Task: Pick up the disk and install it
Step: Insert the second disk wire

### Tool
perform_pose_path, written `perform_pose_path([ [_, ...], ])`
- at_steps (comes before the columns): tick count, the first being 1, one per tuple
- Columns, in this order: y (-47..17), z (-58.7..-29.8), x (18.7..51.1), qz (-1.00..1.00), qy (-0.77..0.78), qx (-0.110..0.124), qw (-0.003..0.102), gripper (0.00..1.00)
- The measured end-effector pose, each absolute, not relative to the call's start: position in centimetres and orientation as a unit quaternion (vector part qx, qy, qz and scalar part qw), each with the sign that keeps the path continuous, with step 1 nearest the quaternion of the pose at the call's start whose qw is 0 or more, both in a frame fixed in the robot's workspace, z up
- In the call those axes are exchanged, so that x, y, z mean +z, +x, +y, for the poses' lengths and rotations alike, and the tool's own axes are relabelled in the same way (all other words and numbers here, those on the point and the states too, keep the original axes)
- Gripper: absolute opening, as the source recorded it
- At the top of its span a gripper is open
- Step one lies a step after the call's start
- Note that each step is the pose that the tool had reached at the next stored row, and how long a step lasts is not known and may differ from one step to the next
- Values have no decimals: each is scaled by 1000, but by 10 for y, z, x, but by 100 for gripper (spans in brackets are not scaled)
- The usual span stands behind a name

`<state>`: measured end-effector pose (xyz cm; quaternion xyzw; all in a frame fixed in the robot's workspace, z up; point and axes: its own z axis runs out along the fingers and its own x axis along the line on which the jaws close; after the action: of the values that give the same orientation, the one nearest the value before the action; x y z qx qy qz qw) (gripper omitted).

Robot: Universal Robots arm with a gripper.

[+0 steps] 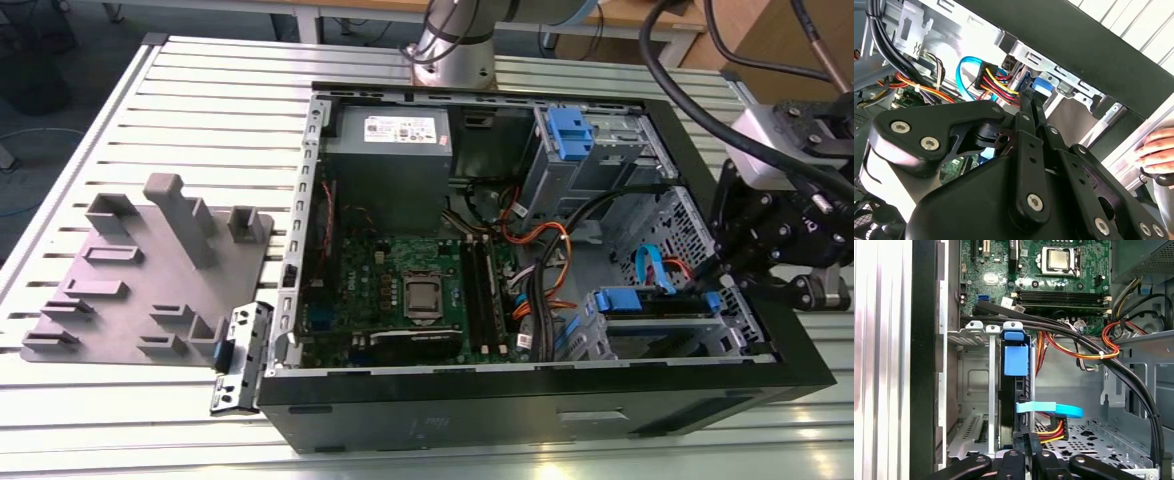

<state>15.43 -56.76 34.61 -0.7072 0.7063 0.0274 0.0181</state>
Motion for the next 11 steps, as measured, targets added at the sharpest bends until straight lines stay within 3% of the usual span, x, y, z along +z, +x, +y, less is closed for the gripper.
perform_pose_path([
  [11, 151, -575, 344, 706, -707, 26, 19, 16],
])
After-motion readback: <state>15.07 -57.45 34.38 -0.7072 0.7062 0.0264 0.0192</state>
